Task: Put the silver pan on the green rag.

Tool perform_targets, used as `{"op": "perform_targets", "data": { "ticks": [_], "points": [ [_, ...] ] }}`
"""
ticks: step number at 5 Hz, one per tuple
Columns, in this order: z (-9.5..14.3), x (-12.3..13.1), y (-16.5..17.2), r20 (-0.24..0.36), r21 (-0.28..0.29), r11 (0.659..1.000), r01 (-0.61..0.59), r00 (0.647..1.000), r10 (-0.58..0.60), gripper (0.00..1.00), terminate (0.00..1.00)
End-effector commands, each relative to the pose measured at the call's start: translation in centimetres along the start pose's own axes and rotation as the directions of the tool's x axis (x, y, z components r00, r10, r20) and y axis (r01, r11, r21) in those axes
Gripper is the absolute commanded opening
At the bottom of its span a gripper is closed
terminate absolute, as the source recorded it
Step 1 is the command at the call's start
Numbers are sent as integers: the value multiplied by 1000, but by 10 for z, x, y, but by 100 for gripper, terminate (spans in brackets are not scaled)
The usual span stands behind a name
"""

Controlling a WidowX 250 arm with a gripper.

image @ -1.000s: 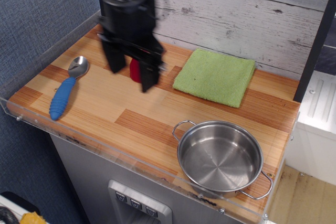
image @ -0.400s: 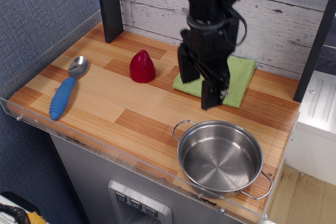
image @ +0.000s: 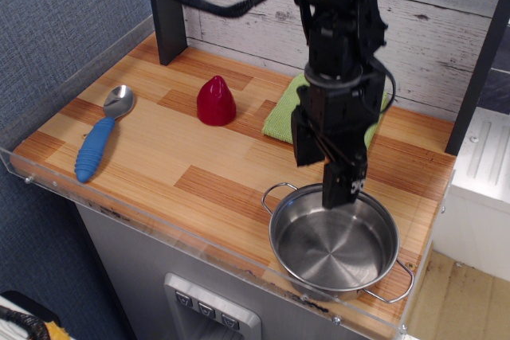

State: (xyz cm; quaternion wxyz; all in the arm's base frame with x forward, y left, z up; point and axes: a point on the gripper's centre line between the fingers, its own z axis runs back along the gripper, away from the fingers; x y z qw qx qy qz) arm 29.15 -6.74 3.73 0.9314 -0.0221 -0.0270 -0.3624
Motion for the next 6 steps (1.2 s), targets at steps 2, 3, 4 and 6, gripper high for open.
{"op": "perform_targets", "data": {
  "ticks": [2,3,4,6],
  "points": [
    [-6,7,-24,-9,-7,998,68,998,-68,0,0],
    [-7,7,-24,-11,-6,998,69,998,-69,0,0],
    [-8,7,-25,-9,-11,998,69,998,-69,0,0],
    [30,4,-38,101,37,995,89,991,-92,0,0]
  ]
}}
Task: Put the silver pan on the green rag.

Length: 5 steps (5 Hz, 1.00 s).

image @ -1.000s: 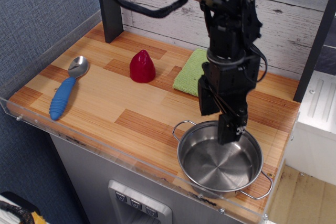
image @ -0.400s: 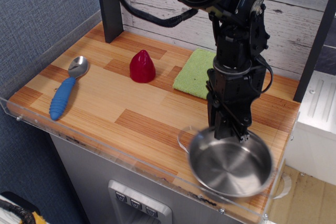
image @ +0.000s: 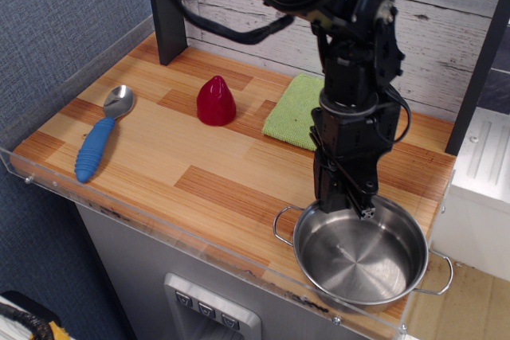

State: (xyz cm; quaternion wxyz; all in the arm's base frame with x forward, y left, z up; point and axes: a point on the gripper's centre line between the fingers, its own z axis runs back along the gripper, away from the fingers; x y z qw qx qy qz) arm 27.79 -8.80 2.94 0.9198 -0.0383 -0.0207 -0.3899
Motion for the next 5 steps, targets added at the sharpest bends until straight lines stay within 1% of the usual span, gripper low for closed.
{"op": "perform_targets", "data": {
  "ticks": [1,2,3,4,5],
  "points": [
    [57,3,-14,151,125,992,15,988,-34,0,0],
    [74,4,-2,174,160,987,-25,985,-4,0,0],
    [84,2,25,198,186,978,-94,979,57,0,0],
    [88,-6,64,226,177,963,-202,961,160,0,0],
    [84,-16,88,222,155,950,-270,947,232,0,0]
  ]
}}
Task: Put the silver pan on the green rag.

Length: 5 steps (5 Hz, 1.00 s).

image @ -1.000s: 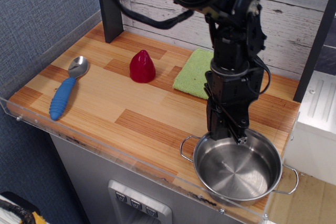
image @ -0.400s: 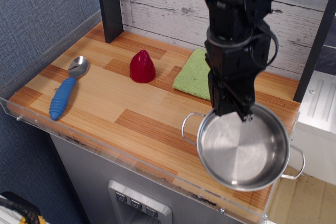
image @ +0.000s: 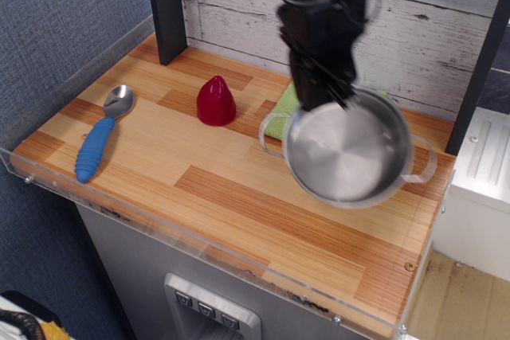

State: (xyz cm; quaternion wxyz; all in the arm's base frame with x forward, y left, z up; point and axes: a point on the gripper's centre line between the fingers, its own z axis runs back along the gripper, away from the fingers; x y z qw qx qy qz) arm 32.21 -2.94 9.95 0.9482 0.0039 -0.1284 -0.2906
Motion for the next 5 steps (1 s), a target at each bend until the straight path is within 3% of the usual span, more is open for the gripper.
{"op": "perform_targets", "data": {
  "ticks": [1,2,4,5],
  "points": [
    [-4,-7,42,53,-17,989,-145,988,146,0,0],
    [-12,-1,54,85,-55,979,-194,976,199,0,0],
    [-8,24,63,141,-66,977,-204,967,211,0,0],
    [-11,27,64,133,-68,976,-206,968,214,0,0]
  ]
}}
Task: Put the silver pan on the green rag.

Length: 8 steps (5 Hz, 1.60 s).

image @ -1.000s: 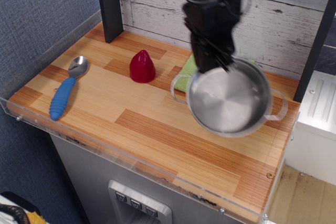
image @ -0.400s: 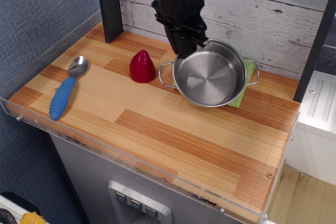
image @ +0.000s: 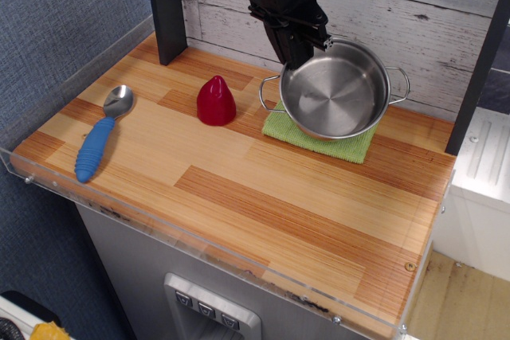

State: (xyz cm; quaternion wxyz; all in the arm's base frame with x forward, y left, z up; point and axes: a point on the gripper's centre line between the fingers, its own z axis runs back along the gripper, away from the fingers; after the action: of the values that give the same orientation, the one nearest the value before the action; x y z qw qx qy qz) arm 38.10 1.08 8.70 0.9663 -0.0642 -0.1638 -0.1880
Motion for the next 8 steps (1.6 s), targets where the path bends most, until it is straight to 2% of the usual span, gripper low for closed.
{"op": "perform_targets", "data": {
  "ticks": [1,3,4,6,7,8],
  "points": [
    [11,3,1,21,39,999,9,1000,-10,0,0],
    [4,-7,12,-30,38,999,-1,1000,2,0,0],
    [2,-12,14,-60,5,999,-40,997,41,100,0],
    [4,-13,9,-54,-1,1000,-15,998,15,100,0],
    [16,-12,3,-30,14,1000,11,1000,-11,100,0],
    [42,-17,-11,0,54,997,50,999,-50,100,0]
  ]
}}
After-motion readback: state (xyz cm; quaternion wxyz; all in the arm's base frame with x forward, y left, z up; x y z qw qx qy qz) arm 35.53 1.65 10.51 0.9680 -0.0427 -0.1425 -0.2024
